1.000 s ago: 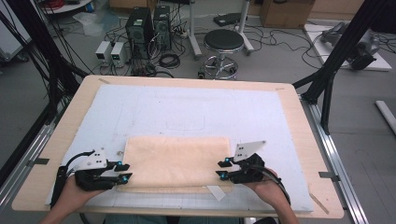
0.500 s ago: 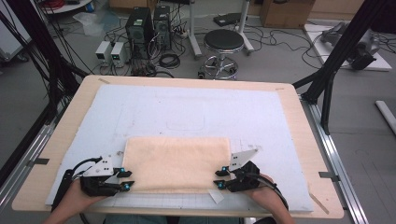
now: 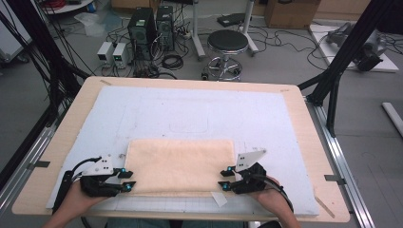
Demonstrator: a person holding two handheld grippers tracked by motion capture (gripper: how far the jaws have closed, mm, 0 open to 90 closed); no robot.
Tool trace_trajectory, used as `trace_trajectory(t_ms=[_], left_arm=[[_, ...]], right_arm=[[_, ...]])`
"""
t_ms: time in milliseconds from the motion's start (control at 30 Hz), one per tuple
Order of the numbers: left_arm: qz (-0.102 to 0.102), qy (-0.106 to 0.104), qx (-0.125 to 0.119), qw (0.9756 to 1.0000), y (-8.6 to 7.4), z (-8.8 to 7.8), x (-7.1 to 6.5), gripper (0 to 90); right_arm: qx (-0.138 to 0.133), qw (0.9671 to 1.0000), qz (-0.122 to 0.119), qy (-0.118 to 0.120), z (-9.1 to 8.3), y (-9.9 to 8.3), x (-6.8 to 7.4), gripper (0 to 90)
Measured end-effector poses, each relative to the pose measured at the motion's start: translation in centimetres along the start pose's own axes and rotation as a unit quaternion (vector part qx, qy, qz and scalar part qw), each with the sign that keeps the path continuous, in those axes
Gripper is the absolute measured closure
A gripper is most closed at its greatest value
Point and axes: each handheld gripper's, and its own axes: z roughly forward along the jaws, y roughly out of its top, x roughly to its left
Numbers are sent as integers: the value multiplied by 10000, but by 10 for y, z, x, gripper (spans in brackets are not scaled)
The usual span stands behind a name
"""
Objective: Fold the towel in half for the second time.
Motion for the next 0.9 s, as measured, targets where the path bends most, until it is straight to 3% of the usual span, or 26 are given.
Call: trace_trajectory(t_ms=[133, 333, 400, 600, 700, 767, 900], left_arm=[[-220, 390, -271, 9986, 15, -4, 18, 489], [-588, 782, -586, 9935, 33, 3, 49, 416], [-642, 892, -529, 9925, 35, 11, 57, 410], [-944, 1221, -276, 9876, 31, 38, 82, 357], [-1160, 1094, -198, 9870, 26, 47, 91, 346], [-1280, 970, -196, 9868, 23, 50, 95, 352], [-1535, 555, -173, 9864, 19, 52, 98, 479]], right_arm=[[-157, 9989, 147, -427, -7, 14, -17, 472], [-336, 9938, 259, -1027, -11, 34, -51, 398], [-395, 9924, 345, -1110, -9, 37, -62, 393], [-192, 9911, 590, -1175, 8, 35, -89, 368], [-19, 9920, 655, -1079, 18, 28, -97, 369], [61, 9922, 826, -931, 23, 24, -102, 382], [225, 9939, 868, -642, 31, 21, -104, 470]])
